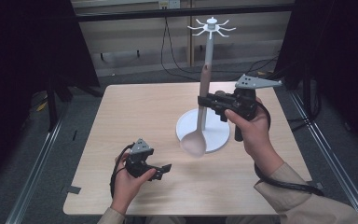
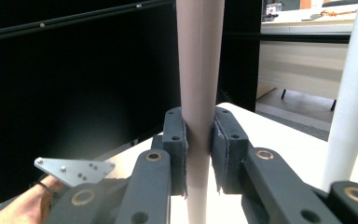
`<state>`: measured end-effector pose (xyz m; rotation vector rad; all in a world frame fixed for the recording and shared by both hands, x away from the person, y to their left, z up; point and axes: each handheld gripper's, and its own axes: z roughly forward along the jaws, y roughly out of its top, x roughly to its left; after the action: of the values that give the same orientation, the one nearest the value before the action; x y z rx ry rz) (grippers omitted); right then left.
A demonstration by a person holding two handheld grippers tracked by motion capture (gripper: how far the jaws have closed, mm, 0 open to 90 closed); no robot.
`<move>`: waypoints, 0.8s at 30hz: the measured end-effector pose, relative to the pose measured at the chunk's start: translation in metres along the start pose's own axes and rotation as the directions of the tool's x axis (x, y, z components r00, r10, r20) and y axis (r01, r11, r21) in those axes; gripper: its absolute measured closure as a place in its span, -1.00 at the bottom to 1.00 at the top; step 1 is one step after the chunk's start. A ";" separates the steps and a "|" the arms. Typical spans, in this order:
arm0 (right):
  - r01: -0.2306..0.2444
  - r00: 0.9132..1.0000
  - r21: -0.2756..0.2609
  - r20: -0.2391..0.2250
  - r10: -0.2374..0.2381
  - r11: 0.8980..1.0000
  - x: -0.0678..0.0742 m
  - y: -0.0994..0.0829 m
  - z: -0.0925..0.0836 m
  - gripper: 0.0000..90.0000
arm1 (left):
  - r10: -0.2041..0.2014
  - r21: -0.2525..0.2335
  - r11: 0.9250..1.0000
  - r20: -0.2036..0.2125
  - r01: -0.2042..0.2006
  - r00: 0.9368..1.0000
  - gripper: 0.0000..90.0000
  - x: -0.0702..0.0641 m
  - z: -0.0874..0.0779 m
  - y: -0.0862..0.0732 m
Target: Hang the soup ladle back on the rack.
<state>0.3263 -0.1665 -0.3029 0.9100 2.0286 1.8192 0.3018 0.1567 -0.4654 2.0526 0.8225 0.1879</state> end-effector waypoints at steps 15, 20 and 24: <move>-0.003 1.000 -0.008 -0.021 0.003 1.000 -0.011 0.027 0.004 0.72 | -0.007 -0.012 1.000 -0.003 0.006 1.000 -0.91 0.003 -0.003 0.000; -0.003 1.000 -0.019 -0.025 0.002 1.000 -0.014 0.033 0.006 0.72 | -0.002 -0.011 1.000 -0.003 0.002 1.000 -0.91 0.003 -0.003 0.000; -0.006 1.000 -0.024 -0.025 0.005 1.000 -0.017 0.038 0.007 0.72 | -0.002 -0.008 1.000 -0.001 0.002 1.000 -0.91 0.004 -0.003 0.000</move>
<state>0.3538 -0.1707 -0.2712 0.8913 2.0163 1.8626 0.3031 0.1616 -0.4644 2.0444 0.8233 0.1914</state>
